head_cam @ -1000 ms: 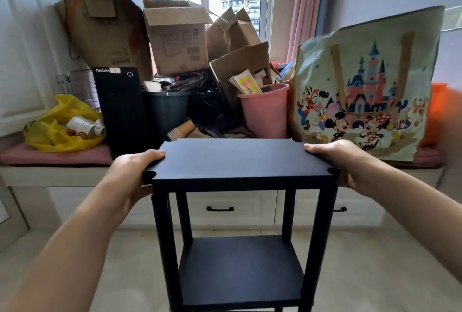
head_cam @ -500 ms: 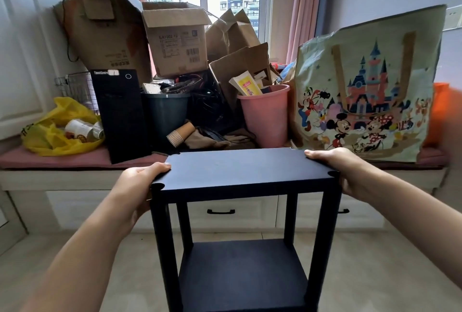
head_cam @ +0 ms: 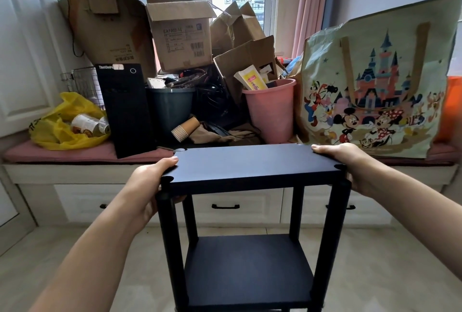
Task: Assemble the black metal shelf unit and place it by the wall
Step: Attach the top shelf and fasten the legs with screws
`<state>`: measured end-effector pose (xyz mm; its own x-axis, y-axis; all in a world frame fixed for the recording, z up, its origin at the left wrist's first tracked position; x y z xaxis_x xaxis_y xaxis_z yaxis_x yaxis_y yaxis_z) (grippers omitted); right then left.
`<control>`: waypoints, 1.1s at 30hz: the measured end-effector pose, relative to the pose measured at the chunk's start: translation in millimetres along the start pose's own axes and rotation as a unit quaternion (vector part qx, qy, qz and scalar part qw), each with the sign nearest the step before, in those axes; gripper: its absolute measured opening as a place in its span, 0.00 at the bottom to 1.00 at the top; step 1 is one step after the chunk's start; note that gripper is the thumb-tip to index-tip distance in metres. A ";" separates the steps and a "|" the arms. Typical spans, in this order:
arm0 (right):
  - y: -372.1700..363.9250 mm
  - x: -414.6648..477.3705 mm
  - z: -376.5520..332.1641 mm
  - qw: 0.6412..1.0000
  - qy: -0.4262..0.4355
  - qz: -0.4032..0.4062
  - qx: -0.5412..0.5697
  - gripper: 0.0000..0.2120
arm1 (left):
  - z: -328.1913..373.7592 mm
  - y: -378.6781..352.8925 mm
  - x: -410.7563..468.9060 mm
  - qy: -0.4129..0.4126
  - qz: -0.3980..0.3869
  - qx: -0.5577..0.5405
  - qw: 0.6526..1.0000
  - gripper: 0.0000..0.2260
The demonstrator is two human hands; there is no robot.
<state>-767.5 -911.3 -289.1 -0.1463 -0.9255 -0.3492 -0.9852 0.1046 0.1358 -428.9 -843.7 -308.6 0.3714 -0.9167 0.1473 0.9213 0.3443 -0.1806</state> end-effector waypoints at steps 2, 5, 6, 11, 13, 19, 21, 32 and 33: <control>-0.2 -0.4 -0.2 1.000 0.000 0.002 0.008 0.08 | 0.6 -1.7 -1.9 -0.003 0.000 -0.001 1.000 0.08; -0.7 -2.2 2.7 1.000 -0.007 0.000 0.010 0.08 | 0.0 -2.3 -4.3 0.000 0.004 0.001 1.000 0.08; -0.6 -2.2 3.6 1.000 -0.010 0.001 0.009 0.08 | -0.3 -2.2 -4.8 0.003 0.005 0.001 1.000 0.08; 0.0 -3.4 0.5 1.000 -0.012 0.010 -0.014 0.08 | -1.8 -1.0 -6.7 0.019 0.008 -0.014 1.000 0.07; -0.2 -4.7 -2.7 1.000 -0.010 0.012 -0.016 0.07 | -3.6 -0.8 -7.8 0.024 0.008 -0.017 1.000 0.08; -2.5 -4.0 -5.4 1.000 -0.005 0.013 -0.012 0.07 | -1.4 0.4 -6.1 -0.001 0.024 -0.017 1.000 0.09; -2.9 -0.8 -4.7 1.000 -0.004 0.006 -0.001 0.07 | -1.4 0.5 -5.5 -0.004 0.025 -0.018 1.000 0.10; -3.7 8.1 7.1 1.000 0.002 -0.005 0.001 0.13 | -6.7 4.1 -4.4 0.000 0.032 0.027 0.999 0.10; -4.4 7.6 8.7 1.000 -0.004 -0.011 0.004 0.13 | -6.7 3.9 -5.0 0.000 0.033 0.028 0.999 0.09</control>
<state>-765.1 -915.7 -300.5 -0.1255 -0.9248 -0.3592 -0.9888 0.0872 0.1208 -427.9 -839.1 -316.6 0.4323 -0.8913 0.1365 0.8995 0.4157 -0.1346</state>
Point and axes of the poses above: each hand's wrist, its own x-axis towards the middle knuckle, its own y-axis out of the back of the hand, z = x × y, the point moved 3 cm from there along x, towards the middle knuckle, and after that the axes turned 14 degrees about -y, right-handed, at the moved point
